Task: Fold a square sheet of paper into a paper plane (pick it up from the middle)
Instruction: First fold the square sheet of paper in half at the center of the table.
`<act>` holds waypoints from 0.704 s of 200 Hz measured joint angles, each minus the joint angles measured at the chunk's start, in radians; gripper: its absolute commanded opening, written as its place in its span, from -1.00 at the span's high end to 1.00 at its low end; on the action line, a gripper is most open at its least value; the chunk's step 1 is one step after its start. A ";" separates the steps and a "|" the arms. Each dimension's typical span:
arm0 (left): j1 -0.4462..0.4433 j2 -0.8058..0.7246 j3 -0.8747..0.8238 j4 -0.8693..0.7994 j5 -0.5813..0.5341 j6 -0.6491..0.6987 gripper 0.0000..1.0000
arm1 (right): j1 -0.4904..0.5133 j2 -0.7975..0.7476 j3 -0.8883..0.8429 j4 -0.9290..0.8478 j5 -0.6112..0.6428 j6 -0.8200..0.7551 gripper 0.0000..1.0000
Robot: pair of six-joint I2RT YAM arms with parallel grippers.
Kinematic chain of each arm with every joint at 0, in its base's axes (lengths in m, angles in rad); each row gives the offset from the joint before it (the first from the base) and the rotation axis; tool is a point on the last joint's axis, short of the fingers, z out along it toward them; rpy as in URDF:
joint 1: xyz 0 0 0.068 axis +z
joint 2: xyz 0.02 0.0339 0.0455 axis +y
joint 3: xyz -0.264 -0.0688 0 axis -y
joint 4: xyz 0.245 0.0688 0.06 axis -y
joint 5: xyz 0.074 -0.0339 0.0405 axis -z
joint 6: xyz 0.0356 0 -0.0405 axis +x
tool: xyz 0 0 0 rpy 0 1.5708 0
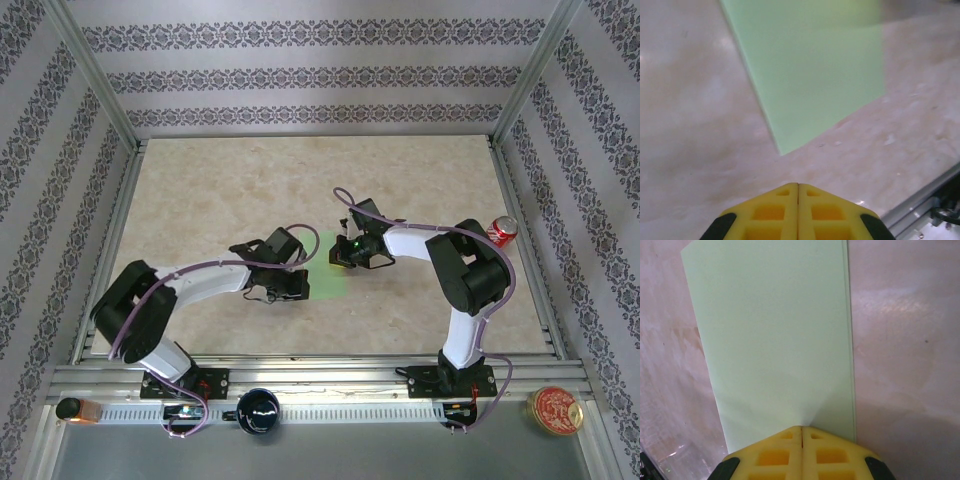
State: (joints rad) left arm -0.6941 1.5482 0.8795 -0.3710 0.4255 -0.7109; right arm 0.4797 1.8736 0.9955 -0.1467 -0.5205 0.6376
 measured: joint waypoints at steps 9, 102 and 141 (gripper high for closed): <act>0.004 -0.012 0.018 0.000 -0.005 0.001 0.77 | 0.000 -0.004 0.002 -0.012 -0.002 -0.011 0.96; 0.207 0.173 0.260 0.023 0.059 -0.018 0.66 | -0.097 -0.313 -0.105 -0.135 0.140 -0.041 0.90; 0.259 0.305 0.361 0.072 0.110 -0.019 0.69 | -0.096 -0.381 -0.229 -0.144 0.136 0.013 0.86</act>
State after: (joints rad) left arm -0.4351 1.8534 1.2404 -0.2985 0.5358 -0.7296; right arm 0.3840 1.4929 0.7670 -0.2909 -0.3847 0.6502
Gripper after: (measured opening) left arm 0.157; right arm 0.064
